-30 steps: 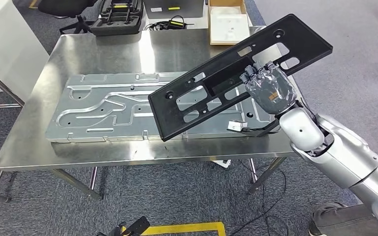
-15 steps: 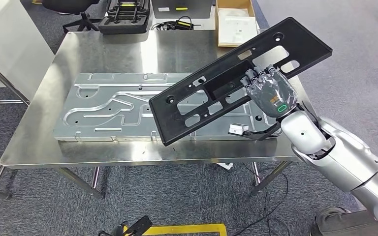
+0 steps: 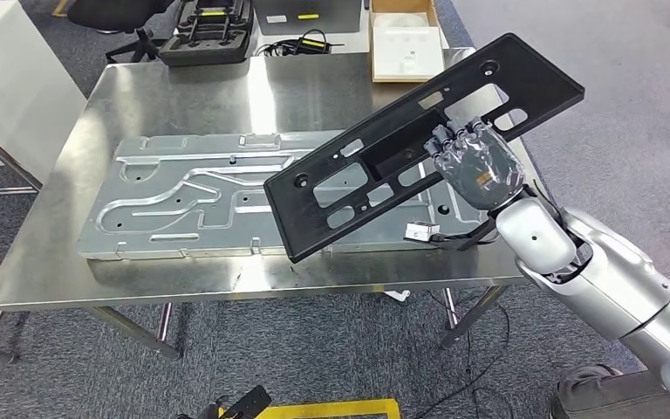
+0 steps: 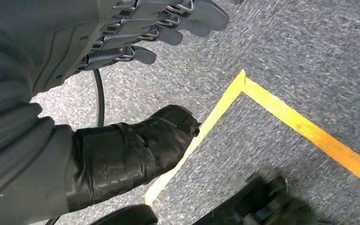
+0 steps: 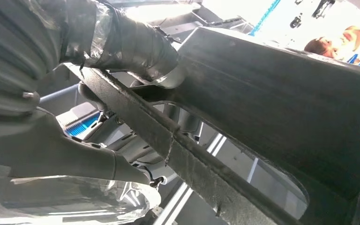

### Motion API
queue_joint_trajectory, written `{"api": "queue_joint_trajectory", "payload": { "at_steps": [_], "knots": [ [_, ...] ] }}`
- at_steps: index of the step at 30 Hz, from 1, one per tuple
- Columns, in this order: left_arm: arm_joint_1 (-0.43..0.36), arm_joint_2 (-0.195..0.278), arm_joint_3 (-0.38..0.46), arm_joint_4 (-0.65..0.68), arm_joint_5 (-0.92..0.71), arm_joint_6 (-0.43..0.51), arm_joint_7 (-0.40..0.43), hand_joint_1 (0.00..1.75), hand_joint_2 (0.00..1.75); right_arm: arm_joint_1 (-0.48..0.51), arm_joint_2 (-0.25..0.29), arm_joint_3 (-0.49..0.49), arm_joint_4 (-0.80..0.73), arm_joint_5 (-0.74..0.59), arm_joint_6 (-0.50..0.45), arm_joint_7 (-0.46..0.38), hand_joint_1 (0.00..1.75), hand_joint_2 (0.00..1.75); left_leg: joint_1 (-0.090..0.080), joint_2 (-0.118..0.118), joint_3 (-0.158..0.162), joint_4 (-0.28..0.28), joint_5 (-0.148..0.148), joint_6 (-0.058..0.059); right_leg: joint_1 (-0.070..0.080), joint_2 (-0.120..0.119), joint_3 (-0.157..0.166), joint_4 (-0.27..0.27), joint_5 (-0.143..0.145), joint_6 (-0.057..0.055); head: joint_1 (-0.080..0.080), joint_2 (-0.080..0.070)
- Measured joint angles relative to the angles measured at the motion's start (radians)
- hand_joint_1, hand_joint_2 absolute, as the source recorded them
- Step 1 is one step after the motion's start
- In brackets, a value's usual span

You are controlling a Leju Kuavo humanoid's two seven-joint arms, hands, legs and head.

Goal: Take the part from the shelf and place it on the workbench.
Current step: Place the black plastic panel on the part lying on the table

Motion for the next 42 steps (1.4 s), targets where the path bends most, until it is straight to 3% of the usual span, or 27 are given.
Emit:
{"api": "queue_joint_trajectory", "payload": {
  "at_steps": [2,6,8,10,11,12,14,16,19,22,25,26,27,28,30,32,34,37,38,40,42],
  "knots": [
    [-0.001,0.0,0.0,0.0,0.0,0.0,0.0,0.0,1.75,0.0,0.0,0.0,0.0,0.0,-0.003,0.001,1.75,1.75,-0.004,-0.001,0.032,-0.067,0.011,0.007,0.002,0.001,0.0,-0.001,-0.002,0.008,0.001,0.0],
    [0.001,0.0,0.0,0.0,0.001,0.0,-0.001,0.0,1.75,-0.002,-0.001,0.0,0.0,0.0,-0.008,0.006,1.75,1.75,-0.003,-0.002,0.052,-0.092,0.009,0.025,0.0,-0.001,0.001,0.005,-0.015,0.031,0.002,0.0],
    [0.0,-0.001,0.0,0.0,0.001,0.0,-0.002,0.0,1.75,-0.003,-0.002,0.0,0.0,0.0,-0.011,0.009,1.75,1.75,-0.001,-0.001,0.067,-0.104,0.01,0.035,-0.001,-0.003,-0.037,0.086,-0.055,0.036,0.005,0.0],
    [0.0,-0.001,0.0,0.0,0.001,0.0,-0.003,0.0,1.75,-0.001,-0.002,0.002,0.0,0.0,-0.012,0.01,1.75,1.75,-0.001,-0.001,0.073,-0.105,0.004,0.041,0.0,-0.003,-0.107,0.211,-0.097,0.041,0.006,0.0],
    [0.001,-0.001,0.0,0.0,0.001,0.0,-0.003,0.0,1.75,0.001,-0.002,0.002,0.0,0.0,-0.012,0.01,1.75,1.75,-0.001,-0.001,0.076,-0.104,0.0,0.042,0.0,-0.003,-0.133,0.248,-0.099,0.043,0.006,0.0],
    [0.002,-0.001,0.0,0.0,0.001,0.0,-0.003,0.0,1.75,0.003,-0.002,0.003,0.0,0.0,-0.013,0.01,1.75,1.75,-0.001,-0.001,0.08,-0.101,-0.005,0.042,-0.001,-0.003,-0.143,0.251,-0.081,0.044,0.006,0.0],
    [0.002,-0.002,0.0,0.0,0.001,0.0,-0.003,0.0,1.75,0.003,-0.002,0.004,0.001,0.0,-0.013,0.01,1.75,1.75,0.0,-0.002,0.089,-0.092,-0.02,0.038,-0.004,-0.003,-0.111,0.152,-0.003,0.045,0.006,0.0],
    [0.002,-0.002,0.0,0.0,0.001,0.0,-0.003,0.0,1.75,0.001,-0.003,0.004,0.0,0.0,-0.014,0.01,1.75,1.75,-0.002,-0.004,0.092,-0.081,-0.035,0.03,-0.002,-0.004,-0.062,0.044,0.041,0.04,0.006,0.0],
    [0.001,-0.002,0.0,0.0,0.002,0.0,-0.003,0.0,1.75,0.0,-0.006,0.005,0.0,0.0,-0.016,0.009,1.75,1.75,-0.006,-0.004,0.088,-0.075,-0.044,0.018,0.003,-0.001,-0.044,0.008,0.028,0.022,0.005,0.0],
    [-0.001,-0.002,0.0,0.0,0.002,0.001,-0.003,0.0,1.75,0.0,-0.008,0.007,0.0,0.0,-0.016,0.008,1.75,1.75,-0.006,-0.002,0.074,-0.042,-0.069,0.002,-0.004,0.0,-0.032,0.002,0.021,0.005,0.003,0.0],
    [-0.001,-0.002,0.0,0.0,0.002,0.002,-0.003,0.0,1.75,0.0,-0.008,0.009,0.0,0.0,-0.016,0.008,1.75,1.75,0.0,0.0,-0.025,0.129,-0.124,-0.012,-0.004,-0.002,-0.016,0.0,0.009,-0.008,0.001,0.0],
    [0.0,-0.002,0.0,0.0,0.002,0.002,-0.003,0.0,1.75,0.001,-0.008,0.01,0.0,0.0,-0.015,0.006,1.75,1.75,0.001,0.0,-0.06,0.177,-0.13,-0.013,-0.003,-0.002,-0.01,0.0,0.004,-0.009,0.001,0.0],
    [0.002,-0.002,0.0,0.0,0.002,0.002,-0.003,0.0,1.75,0.003,-0.008,0.011,0.0,0.0,-0.015,0.005,1.75,1.75,0.002,0.0,-0.082,0.195,-0.117,-0.012,-0.002,-0.002,-0.003,0.001,-0.001,-0.009,0.001,0.0],
    [0.004,-0.002,0.0,0.0,0.002,0.003,-0.004,0.0,1.75,0.004,-0.008,0.011,0.0,0.0,-0.015,0.003,1.75,1.75,0.002,0.0,-0.085,0.175,-0.085,-0.009,-0.001,-0.001,0.005,0.001,-0.007,-0.009,0.001,0.0],
    [0.005,-0.001,0.0,0.0,0.002,0.004,-0.004,0.0,1.75,0.004,-0.008,0.011,0.0,0.0,-0.015,0.001,1.75,1.75,0.0,0.0,-0.047,0.053,0.003,0.002,0.0,0.001,0.024,0.0,-0.02,-0.007,0.001,0.0],
    [0.003,-0.001,0.0,0.001,-0.001,0.004,-0.004,0.0,1.75,0.003,-0.008,0.012,0.0,0.0,-0.015,0.001,1.75,1.75,-0.006,-0.001,-0.005,-0.046,0.045,0.014,0.003,0.002,0.033,-0.001,-0.029,0.0,0.002,0.0],
    [0.003,-0.001,0.0,0.001,-0.007,0.005,-0.001,0.0,1.75,0.003,-0.008,0.012,0.0,0.0,-0.015,0.0,1.75,1.75,-0.012,-0.002,0.007,-0.071,0.04,0.02,0.003,0.003,0.033,-0.005,-0.031,0.009,0.002,0.0],
    [0.001,-0.001,0.0,0.001,-0.012,0.007,0.003,0.0,1.75,0.004,-0.008,0.013,0.0,0.0,-0.014,-0.007,1.75,1.75,-0.007,-0.001,0.021,-0.093,0.04,0.029,0.001,0.0,0.028,0.006,-0.047,0.023,0.003,0.0],
    [0.0,-0.001,0.0,0.001,-0.014,0.008,0.003,0.0,1.75,0.003,-0.008,0.013,0.0,0.0,-0.014,-0.009,1.75,1.75,-0.004,-0.001,0.027,-0.101,0.04,0.033,0.001,-0.001,0.013,0.039,-0.065,0.026,0.004,0.0],
    [-0.002,-0.001,0.0,0.001,-0.018,0.008,0.003,0.0,1.75,0.004,-0.008,0.014,0.001,0.0,-0.014,-0.012,1.75,1.75,-0.003,-0.001,0.034,-0.105,0.037,0.04,0.0,-0.002,-0.049,0.154,-0.113,0.029,0.006,0.0],
    [-0.002,-0.001,0.0,0.001,-0.02,0.008,0.003,0.0,1.75,0.01,-0.008,0.02,0.002,0.0,-0.014,-0.014,1.75,1.75,-0.003,-0.001,0.038,-0.102,0.031,0.043,-0.001,-0.002,-0.108,0.245,-0.128,0.035,0.006,0.0]
  ]
}}
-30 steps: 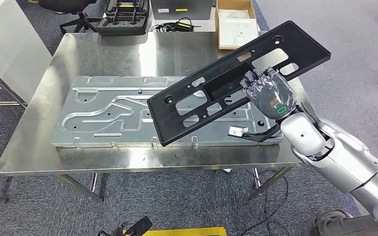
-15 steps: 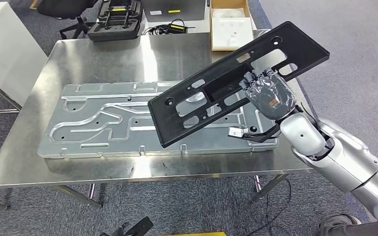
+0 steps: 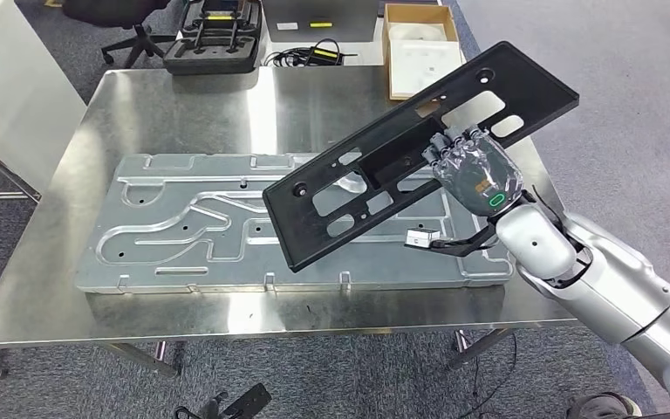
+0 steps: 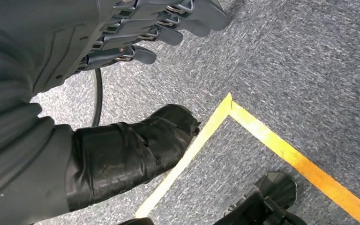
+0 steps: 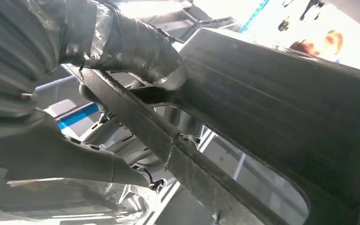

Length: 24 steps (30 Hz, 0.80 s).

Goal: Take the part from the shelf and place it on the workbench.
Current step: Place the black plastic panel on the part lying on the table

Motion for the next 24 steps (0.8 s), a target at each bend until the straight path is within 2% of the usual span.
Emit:
{"api": "queue_joint_trajectory", "payload": {
  "at_steps": [1,3,4,5,7,9,11,14,15,16,17,18,20,22,24],
  "knots": [
    [0.001,0.0,0.0,0.0,-0.002,0.0,0.0,0.0,1.75,0.003,0.0,0.004,0.001,0.0,0.0,-0.001,1.75,1.75,0.001,0.0,0.003,0.003,-0.004,0.0,-0.002,0.0,-0.008,-0.002,0.02,0.003,0.0,0.0],
    [0.001,0.0,0.0,0.0,-0.004,0.002,-0.003,0.0,1.75,0.003,0.0,0.009,0.002,0.0,0.0,-0.002,1.75,1.75,0.003,-0.002,0.008,0.016,-0.017,-0.006,-0.009,-0.001,0.025,-0.102,0.097,0.009,0.0,0.0],
    [0.001,0.0,0.0,0.0,-0.005,0.007,-0.006,0.0,1.75,0.003,0.0,0.01,0.002,0.0,0.0,-0.003,1.31,1.31,0.002,-0.003,0.008,0.024,-0.025,-0.011,-0.009,-0.001,0.049,-0.159,0.125,0.01,0.001,0.0],
    [0.0,0.0,0.0,0.0,-0.005,0.012,-0.01,0.0,1.75,0.002,0.001,0.01,0.003,0.0,0.0,-0.003,0.87,0.87,0.001,-0.004,0.006,0.031,-0.031,-0.016,-0.009,0.0,0.069,-0.202,0.139,0.008,0.001,0.0],
    [0.001,0.0,0.0,0.0,-0.005,0.023,-0.016,0.0,1.75,0.003,0.001,0.012,0.003,0.0,-0.001,-0.003,0.0,0.0,-0.002,-0.005,0.001,0.037,-0.034,-0.025,-0.004,0.002,0.081,-0.225,0.133,-0.001,0.0,0.0],
    [0.002,0.0,0.0,0.0,-0.004,0.025,-0.02,0.0,1.75,0.005,0.001,0.015,0.003,0.0,-0.001,-0.003,0.0,0.0,-0.001,-0.005,0.0,0.039,-0.037,-0.033,-0.005,0.004,0.083,-0.23,0.133,-0.013,-0.002,0.0],
    [0.002,0.0,0.0,0.0,-0.002,0.024,-0.026,0.0,1.75,0.004,0.002,0.016,0.003,0.0,-0.001,-0.003,0.0,0.0,0.001,-0.003,-0.015,0.077,-0.062,-0.043,-0.009,0.002,0.089,-0.234,0.134,-0.025,-0.004,0.0],
    [0.003,0.0,0.0,0.0,-0.001,0.022,-0.034,0.0,1.75,0.006,0.002,0.017,0.005,0.0,-0.001,-0.004,0.0,0.0,0.005,0.0,-0.097,0.248,-0.138,-0.057,-0.008,-0.001,0.095,-0.236,0.132,-0.035,-0.008,0.0],
    [0.005,0.0,0.0,0.0,-0.001,0.022,-0.035,0.0,1.75,0.008,0.002,0.017,0.006,0.0,-0.001,-0.005,0.0,0.0,0.006,0.001,-0.121,0.293,-0.147,-0.059,-0.007,-0.001,0.095,-0.235,0.131,-0.036,-0.008,0.0],
    [0.006,0.0,0.0,0.0,-0.001,0.022,-0.035,0.0,1.75,0.009,0.002,0.018,0.006,0.0,-0.002,-0.005,0.0,0.0,0.006,0.001,-0.13,0.304,-0.139,-0.058,-0.006,-0.001,0.096,-0.235,0.131,-0.036,-0.008,0.0],
    [0.007,0.0,0.0,0.0,-0.001,0.022,-0.035,0.0,1.75,0.009,0.002,0.018,0.007,0.0,-0.002,-0.005,0.0,0.0,0.006,0.001,-0.121,0.278,-0.115,-0.056,-0.006,0.0,0.097,-0.235,0.13,-0.036,-0.008,0.0],
    [0.006,0.001,0.0,0.0,-0.001,0.021,-0.033,0.0,1.75,0.009,0.002,0.018,0.007,0.0,-0.002,-0.005,0.0,0.0,0.006,0.001,-0.095,0.22,-0.079,-0.052,-0.006,0.0,0.1,-0.235,0.128,-0.036,-0.008,0.0],
    [0.005,0.001,0.0,0.0,-0.002,0.018,-0.029,0.0,0.87,0.008,0.002,0.018,0.007,0.0,-0.002,-0.004,0.0,0.0,0.003,0.0,-0.032,0.092,-0.031,-0.042,-0.004,0.002,0.104,-0.235,0.125,-0.031,-0.008,0.0],
    [0.003,0.001,0.0,0.0,-0.004,0.016,-0.025,0.0,0.0,0.008,0.002,0.018,0.007,0.0,-0.003,-0.001,0.0,0.0,-0.001,-0.001,-0.006,0.038,-0.025,-0.036,-0.002,0.003,0.104,-0.239,0.126,-0.023,-0.007,0.0],
    [0.004,0.002,0.0,0.0,-0.005,0.014,-0.022,0.0,0.0,0.008,0.002,0.018,0.008,0.0,-0.004,0.001,0.0,0.0,-0.001,-0.001,-0.002,0.029,-0.021,-0.028,-0.001,0.003,0.106,-0.246,0.128,-0.011,-0.007,0.0]
  ]
}}
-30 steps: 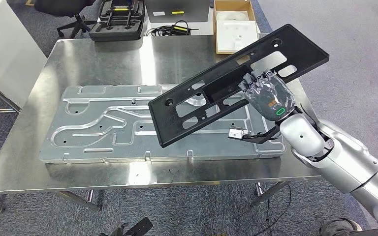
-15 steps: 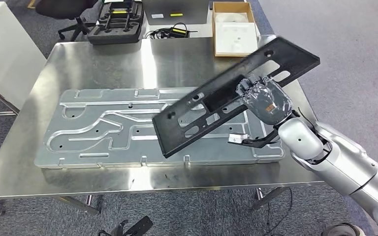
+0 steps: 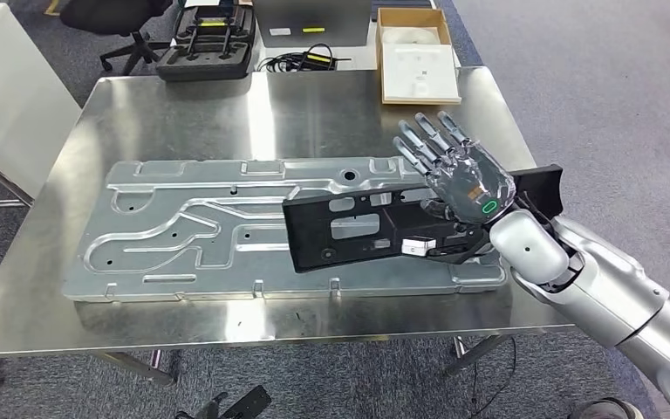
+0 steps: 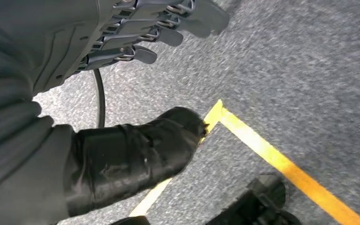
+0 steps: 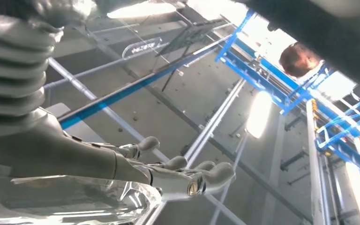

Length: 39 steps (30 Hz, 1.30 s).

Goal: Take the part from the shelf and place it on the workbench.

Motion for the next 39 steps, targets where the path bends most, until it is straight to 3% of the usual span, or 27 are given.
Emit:
{"api": "queue_joint_trajectory", "payload": {
  "at_steps": [2,3,5,7,8,10,12,14,17,19,21,22,23,24,26,28,32,34,36,37,38,39],
  "knots": [
    [0.0,0.0,0.0,0.0,0.0,-0.006,0.005,0.0,0.0,-0.001,0.0,0.0,0.0,0.0,0.0,0.001,0.0,0.0,0.004,0.001,0.01,-0.016,0.007,0.013,0.0,-0.002,-0.005,0.016,-0.016,0.008,0.002,0.0],
    [-0.001,0.0,0.0,0.0,0.0,-0.01,0.009,0.0,0.0,-0.001,0.0,0.0,0.0,0.0,0.0,0.001,0.0,0.0,0.006,0.001,0.015,-0.023,0.01,0.018,0.0,-0.003,-0.02,0.052,-0.039,0.011,0.003,0.0],
    [-0.003,0.0,0.0,0.0,0.0,-0.018,0.015,0.0,0.0,0.002,0.0,0.0,0.002,0.0,0.0,0.001,0.0,0.0,0.005,0.002,0.018,-0.026,0.01,0.024,0.0,-0.004,-0.074,0.17,-0.096,0.013,0.004,0.0],
    [-0.002,0.0,0.0,0.0,0.002,-0.023,0.017,0.0,0.0,0.009,0.0,0.001,0.004,0.0,-0.001,0.001,0.0,0.0,0.004,0.002,0.018,-0.025,0.009,0.025,0.001,-0.004,-0.115,0.249,-0.114,0.016,0.004,0.0],
    [-0.001,0.0,0.0,0.0,0.003,-0.024,0.017,0.0,0.0,0.011,0.0,0.001,0.006,0.0,-0.001,0.0,0.0,0.0,0.003,0.001,0.018,-0.023,0.008,0.026,0.0,-0.004,-0.111,0.239,-0.097,0.016,0.004,0.0],
    [-0.001,0.001,0.0,0.001,0.007,-0.026,0.017,0.0,0.0,0.011,0.0,0.002,0.007,0.0,-0.002,0.0,0.0,0.0,0.003,0.001,0.018,-0.016,0.004,0.023,0.0,-0.005,-0.059,0.127,-0.033,0.014,0.004,0.0],
    [-0.002,0.001,0.0,0.001,0.007,-0.029,0.02,0.0,0.0,0.009,0.0,0.002,0.007,0.0,-0.002,-0.002,0.0,0.0,-0.001,0.0,0.014,-0.007,-0.002,0.016,0.004,-0.004,-0.006,0.023,0.001,0.008,0.004,0.0],
    [-0.002,0.001,0.0,0.001,0.007,-0.034,0.024,0.0,0.0,0.009,0.0,0.002,0.008,0.0,-0.002,-0.003,0.0,0.0,-0.003,0.0,0.011,-0.005,-0.001,0.008,0.01,-0.003,0.006,-0.001,0.0,0.0,0.003,0.0],
    [-0.004,0.001,0.0,0.001,0.006,-0.036,0.025,0.0,0.0,0.009,0.0,0.002,0.008,0.0,-0.003,-0.003,0.0,0.0,-0.003,0.001,0.005,0.008,-0.013,-0.008,0.002,-0.002,0.007,-0.007,0.007,-0.016,0.002,0.0],
    [-0.005,0.001,0.0,0.001,0.006,-0.035,0.025,0.0,0.0,0.008,0.0,0.002,0.008,0.0,-0.003,-0.004,0.0,0.0,0.001,0.002,-0.032,0.09,-0.061,-0.021,-0.001,-0.004,0.009,-0.01,0.009,-0.024,0.001,0.0],
    [-0.003,0.001,0.0,0.001,0.007,-0.036,0.025,0.0,0.0,0.009,0.0,0.003,0.009,0.0,-0.003,-0.004,0.0,0.0,0.005,0.003,-0.091,0.218,-0.119,-0.028,0.0,-0.007,0.008,-0.009,0.009,-0.03,0.0,0.0],
    [-0.002,0.001,0.0,0.001,0.007,-0.036,0.025,0.0,0.0,0.01,0.0,0.004,0.009,0.0,-0.003,-0.005,0.0,0.0,0.006,0.003,-0.11,0.26,-0.131,-0.03,0.0,-0.007,0.008,-0.009,0.01,-0.03,0.0,0.0],
    [-0.001,0.001,0.0,0.001,0.007,-0.035,0.024,0.0,0.0,0.011,0.0,0.005,0.009,0.0,-0.003,-0.005,0.0,0.0,0.007,0.003,-0.113,0.268,-0.126,-0.03,0.0,-0.008,0.008,-0.008,0.01,-0.031,-0.001,0.0],
    [0.0,0.001,0.0,0.001,0.007,-0.035,0.024,0.0,0.0,0.011,0.0,0.006,0.009,0.0,-0.003,-0.005,0.0,0.0,0.007,0.003,-0.096,0.237,-0.104,-0.029,-0.001,-0.008,0.008,-0.007,0.011,-0.031,-0.001,0.0],
    [-0.002,0.001,0.0,0.001,0.008,-0.035,0.023,0.0,0.0,0.012,0.0,0.006,0.009,0.0,-0.003,-0.005,0.0,0.0,0.007,0.002,-0.027,0.105,-0.046,-0.022,0.0,-0.007,0.007,-0.005,0.011,-0.029,-0.001,0.0],
    [-0.005,0.001,0.0,0.001,0.011,-0.035,0.022,0.0,0.0,0.011,0.0,0.006,0.009,0.0,-0.003,-0.005,0.0,0.0,0.005,0.001,0.02,0.012,-0.015,-0.014,0.003,-0.006,0.004,-0.005,0.013,-0.022,0.0,0.0],
    [-0.006,0.001,0.0,0.002,0.016,-0.039,0.021,0.0,0.0,0.015,0.002,0.006,0.009,0.0,-0.006,-0.005,0.0,0.0,0.003,0.002,0.023,-0.014,0.004,0.008,0.002,-0.006,-0.001,-0.005,0.012,0.0,0.001,0.0],
    [-0.009,0.001,0.0,0.002,0.016,-0.042,0.022,0.0,0.0,0.018,0.002,0.005,0.009,0.0,-0.011,-0.004,0.0,0.0,0.005,0.004,0.019,-0.028,0.019,0.022,0.001,-0.006,-0.02,0.053,-0.045,0.006,0.003,0.0],
    [-0.012,0.001,0.0,0.002,0.016,-0.046,0.022,0.0,0.0,0.024,0.002,0.005,0.009,0.0,-0.015,-0.002,0.0,0.0,0.003,0.004,0.007,-0.029,0.029,0.029,0.002,-0.007,-0.055,0.169,-0.127,0.009,0.005,0.0],
    [-0.012,0.001,0.0,0.002,0.016,-0.048,0.022,0.0,0.0,0.029,0.003,0.005,0.009,0.0,-0.017,-0.002,0.0,0.0,0.002,0.004,-0.001,-0.028,0.035,0.031,0.002,-0.007,-0.068,0.218,-0.151,0.01,0.005,0.0],
    [-0.012,0.001,0.0,0.002,0.016,-0.05,0.023,0.0,0.0,0.036,0.003,0.005,0.009,0.0,-0.019,-0.002,0.0,0.0,0.001,0.004,-0.009,-0.027,0.041,0.031,0.002,-0.007,-0.067,0.241,-0.158,0.011,0.005,0.0],
    [-0.012,0.001,0.0,0.002,0.015,-0.053,0.023,0.0,0.0,0.042,0.005,0.005,0.009,0.0,-0.021,-0.003,0.0,0.0,0.001,0.004,-0.018,-0.024,0.047,0.031,0.002,-0.007,-0.049,0.228,-0.147,0.011,0.005,0.0]
  ]
}}
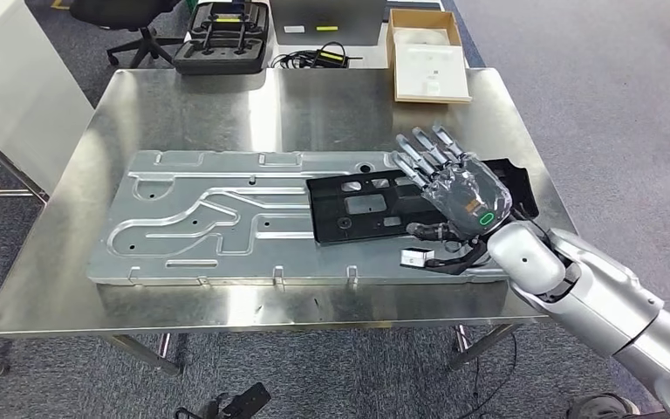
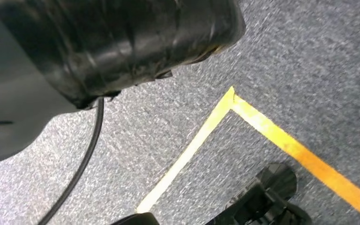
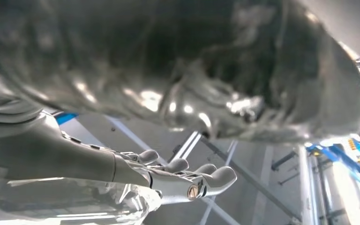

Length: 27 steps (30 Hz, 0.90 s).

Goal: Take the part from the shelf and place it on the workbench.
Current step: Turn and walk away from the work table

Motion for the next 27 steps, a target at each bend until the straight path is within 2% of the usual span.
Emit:
{"api": "queue_joint_trajectory", "payload": {
  "at_steps": [1,3,4,6,8,9,10,12,13,14,15,16,17,18,19,20,21,23,24,25,27],
  "knots": [
    [0.0,0.0,0.0,0.0,0.0,-0.002,0.001,0.0,0.0,0.003,0.001,-0.001,0.0,0.0,-0.002,0.0,0.0,0.0,0.0,0.0,-0.009,0.003,0.006,-0.001,0.0,0.0,0.036,-0.048,0.024,-0.001,0.0,0.0],
    [-0.001,0.0,0.0,0.0,0.0,-0.006,0.003,0.0,0.0,0.004,0.004,-0.004,-0.001,0.0,-0.005,0.0,0.0,0.0,-0.001,-0.001,-0.026,0.01,0.017,-0.007,0.002,0.0,0.121,-0.179,0.06,-0.004,-0.001,0.0],
    [-0.002,-0.001,0.0,0.0,0.0,-0.006,0.003,0.0,0.0,0.004,0.005,-0.006,-0.002,0.0,-0.006,0.0,0.0,0.0,-0.001,-0.001,-0.03,0.012,0.022,-0.012,0.005,0.001,0.147,-0.222,0.071,-0.007,-0.001,0.0],
    [-0.003,-0.001,0.0,0.0,0.0,-0.007,0.004,0.0,0.0,0.003,0.008,-0.009,-0.004,0.0,-0.009,0.0,0.0,0.0,-0.002,-0.001,-0.032,0.01,0.036,-0.024,0.012,0.002,0.153,-0.243,0.079,-0.012,-0.001,0.0],
    [-0.003,-0.001,0.0,0.0,0.0,-0.008,0.004,0.0,0.0,0.003,0.012,-0.01,-0.005,0.0,-0.011,0.0,0.0,0.0,-0.002,-0.003,-0.036,0.01,0.041,-0.036,0.009,0.0,0.141,-0.249,0.096,-0.024,0.001,0.0],
    [-0.003,-0.001,0.0,0.001,0.0,-0.009,0.004,0.0,0.0,0.005,0.016,-0.01,-0.006,0.0,-0.012,0.0,0.0,0.0,-0.002,-0.003,-0.044,0.022,0.023,-0.042,0.006,-0.001,0.133,-0.251,0.107,-0.031,0.0,0.0],
    [-0.003,0.0,0.0,0.001,0.0,-0.011,0.004,0.0,0.0,0.006,0.018,-0.01,-0.006,0.0,-0.012,0.0,0.0,0.0,0.0,-0.003,-0.056,0.052,-0.015,-0.049,0.003,-0.003,0.123,-0.253,0.119,-0.039,-0.001,0.0],
    [-0.002,0.0,0.0,0.001,0.0,-0.014,0.004,0.0,0.0,0.007,0.022,-0.01,-0.006,0.0,-0.012,0.001,0.0,0.0,0.005,-0.002,-0.088,0.164,-0.122,-0.059,0.002,-0.004,0.096,-0.253,0.141,-0.047,-0.004,0.0],
    [-0.003,0.0,0.0,0.001,0.0,-0.015,0.004,0.0,0.0,0.009,0.022,-0.01,-0.006,0.0,-0.012,0.002,0.0,0.0,0.007,-0.002,-0.099,0.228,-0.16,-0.063,0.002,-0.004,0.081,-0.252,0.152,-0.05,-0.004,0.0],
    [-0.002,0.0,0.0,0.001,0.001,-0.016,0.004,0.0,0.0,0.012,0.022,-0.011,-0.007,0.0,-0.012,0.004,0.0,0.0,0.009,-0.002,-0.102,0.276,-0.173,-0.065,0.002,-0.004,0.065,-0.251,0.163,-0.049,-0.004,0.0],
    [-0.001,0.0,0.0,0.001,0.003,-0.017,0.004,0.0,0.0,0.019,0.022,-0.012,-0.008,0.0,-0.012,0.006,0.0,0.0,0.01,-0.002,-0.091,0.298,-0.163,-0.066,0.002,-0.004,0.05,-0.25,0.173,-0.047,-0.004,0.0],
    [0.001,0.0,0.0,0.001,0.005,-0.016,0.002,0.0,0.0,0.028,0.022,-0.016,-0.011,0.0,-0.013,0.007,0.0,0.0,0.01,-0.002,-0.063,0.287,-0.138,-0.065,0.002,-0.004,0.036,-0.249,0.183,-0.045,-0.004,0.0],
    [0.004,0.0,0.0,0.002,0.008,-0.014,-0.001,0.0,0.0,0.039,0.022,-0.022,-0.016,0.0,-0.013,0.007,0.0,0.0,0.011,-0.002,-0.018,0.243,-0.115,-0.062,0.002,-0.004,0.023,-0.248,0.192,-0.043,-0.004,0.0],
    [0.007,0.0,0.0,0.002,0.01,-0.011,-0.004,0.0,0.0,0.048,0.02,-0.03,-0.021,0.0,-0.014,0.007,0.0,0.0,0.01,-0.002,0.039,0.177,-0.107,-0.057,0.003,-0.004,0.013,-0.246,0.2,-0.039,-0.004,0.0],
    [0.009,0.0,0.0,0.002,0.012,-0.008,-0.008,0.0,0.0,0.053,0.018,-0.04,-0.026,0.0,-0.016,0.008,0.0,0.0,0.008,-0.003,0.095,0.102,-0.115,-0.052,0.004,-0.004,0.006,-0.244,0.207,-0.035,-0.004,0.0],
    [0.01,0.0,0.0,0.002,0.012,-0.006,-0.011,0.0,0.0,0.057,0.015,-0.049,-0.03,0.0,-0.019,0.009,0.0,0.0,0.006,-0.004,0.135,0.044,-0.128,-0.047,0.005,-0.004,0.002,-0.245,0.216,-0.03,-0.004,0.0],
    [0.011,0.001,0.0,0.002,0.012,-0.004,-0.013,0.0,0.0,0.06,0.013,-0.057,-0.033,0.0,-0.024,0.011,0.0,0.0,0.002,-0.004,0.155,0.007,-0.139,-0.043,0.005,-0.005,0.0,-0.248,0.224,-0.024,-0.004,0.0],
    [0.014,0.001,0.0,0.003,0.013,-0.003,-0.015,0.0,0.0,0.078,0.012,-0.074,-0.04,0.0,-0.04,0.018,0.0,0.0,0.002,-0.003,0.151,-0.014,-0.128,-0.032,0.003,-0.005,-0.002,-0.256,0.24,-0.012,-0.003,0.0],
    [0.016,0.001,0.0,0.004,0.015,-0.006,-0.018,0.0,0.0,0.092,0.012,-0.083,-0.044,0.0,-0.05,0.024,0.0,0.0,0.004,-0.001,0.145,-0.018,-0.117,-0.024,0.003,-0.005,-0.007,-0.252,0.228,-0.008,-0.002,0.0],
    [0.017,0.003,0.0,0.004,0.017,-0.011,-0.023,0.0,0.0,0.106,0.012,-0.092,-0.049,0.0,-0.059,0.031,0.0,0.0,0.006,0.001,0.138,-0.021,-0.105,-0.015,0.002,-0.004,-0.016,-0.231,0.198,-0.006,0.001,0.0],
    [0.019,0.009,0.0,0.005,0.024,-0.024,-0.039,0.0,0.0,0.126,0.012,-0.112,-0.062,0.0,-0.072,0.047,0.0,0.0,0.006,0.002,0.116,-0.021,-0.083,-0.004,0.001,-0.003,-0.047,-0.132,0.096,-0.004,0.007,0.0]
  ]
}}
